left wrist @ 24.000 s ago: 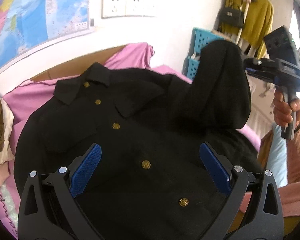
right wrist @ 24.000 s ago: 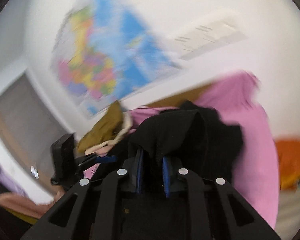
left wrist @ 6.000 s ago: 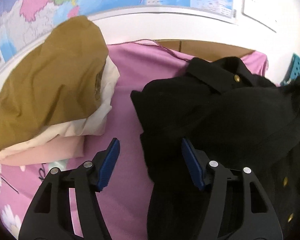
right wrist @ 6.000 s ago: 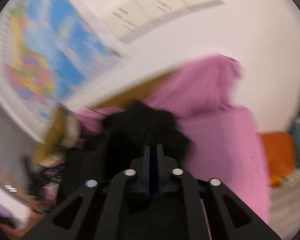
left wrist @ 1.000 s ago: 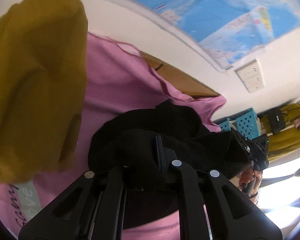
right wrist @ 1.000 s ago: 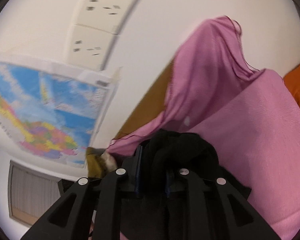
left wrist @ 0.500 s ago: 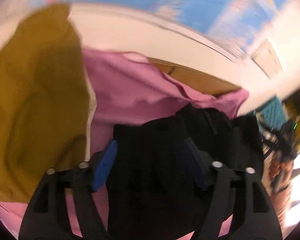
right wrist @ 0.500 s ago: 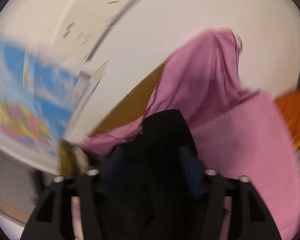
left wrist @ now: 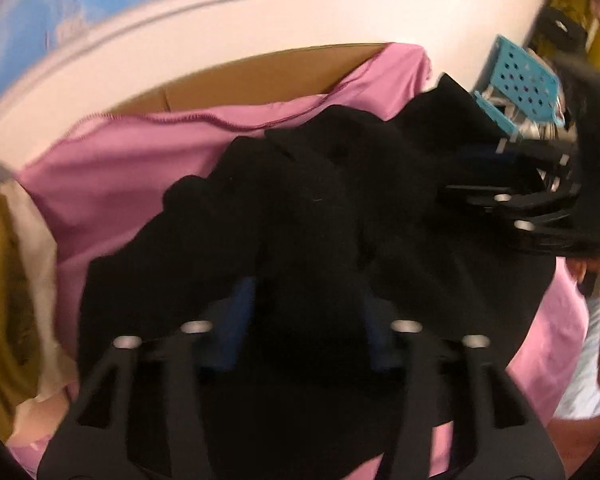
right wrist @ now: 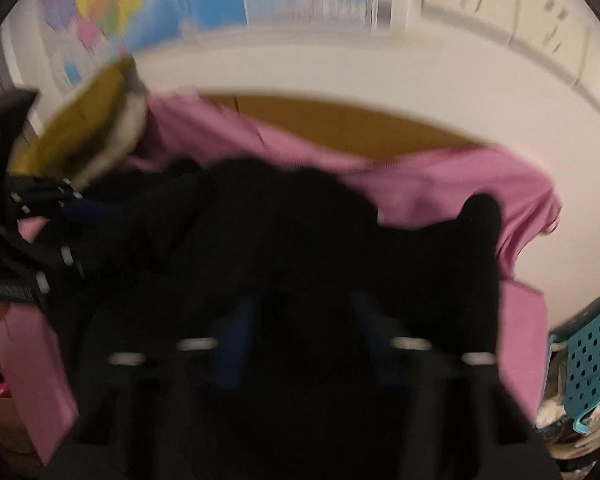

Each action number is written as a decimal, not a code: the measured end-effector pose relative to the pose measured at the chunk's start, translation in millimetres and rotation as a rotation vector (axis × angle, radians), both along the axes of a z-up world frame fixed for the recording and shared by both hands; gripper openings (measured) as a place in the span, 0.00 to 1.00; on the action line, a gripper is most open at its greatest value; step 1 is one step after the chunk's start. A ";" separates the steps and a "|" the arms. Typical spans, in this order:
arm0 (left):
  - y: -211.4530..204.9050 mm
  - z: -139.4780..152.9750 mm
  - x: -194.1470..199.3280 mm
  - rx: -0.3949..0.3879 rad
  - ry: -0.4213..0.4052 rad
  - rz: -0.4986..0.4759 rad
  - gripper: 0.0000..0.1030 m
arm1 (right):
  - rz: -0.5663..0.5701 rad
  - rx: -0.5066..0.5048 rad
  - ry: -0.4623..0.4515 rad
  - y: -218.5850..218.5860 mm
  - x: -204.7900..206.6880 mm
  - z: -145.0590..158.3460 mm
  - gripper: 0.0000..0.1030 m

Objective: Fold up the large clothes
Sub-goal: 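Lift the jacket with both grippers and fold it toward the collar, then release the black jacket with both grippers and lay it on the bed, then grasp the folded jacket edge with the left gripper while the right gripper grasps it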

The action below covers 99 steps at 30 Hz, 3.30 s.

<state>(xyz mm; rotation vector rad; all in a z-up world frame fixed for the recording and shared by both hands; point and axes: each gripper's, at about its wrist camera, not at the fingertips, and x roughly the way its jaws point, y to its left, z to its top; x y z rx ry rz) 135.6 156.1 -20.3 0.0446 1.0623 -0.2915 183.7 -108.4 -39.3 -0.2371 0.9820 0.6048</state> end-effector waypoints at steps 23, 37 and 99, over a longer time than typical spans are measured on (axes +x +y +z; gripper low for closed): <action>47.4 21.7 -12.4 0.000 -0.164 0.259 0.70 | -0.158 -0.088 -0.060 6.2 69.8 -12.1 0.36; 134.7 -0.6 -154.2 -0.153 -0.159 0.428 0.87 | -0.299 0.370 -0.053 -139.3 -37.8 47.4 0.84; 70.0 -6.4 -97.9 -0.062 -0.224 0.263 0.53 | 0.031 0.151 -0.018 48.8 -12.2 34.5 0.09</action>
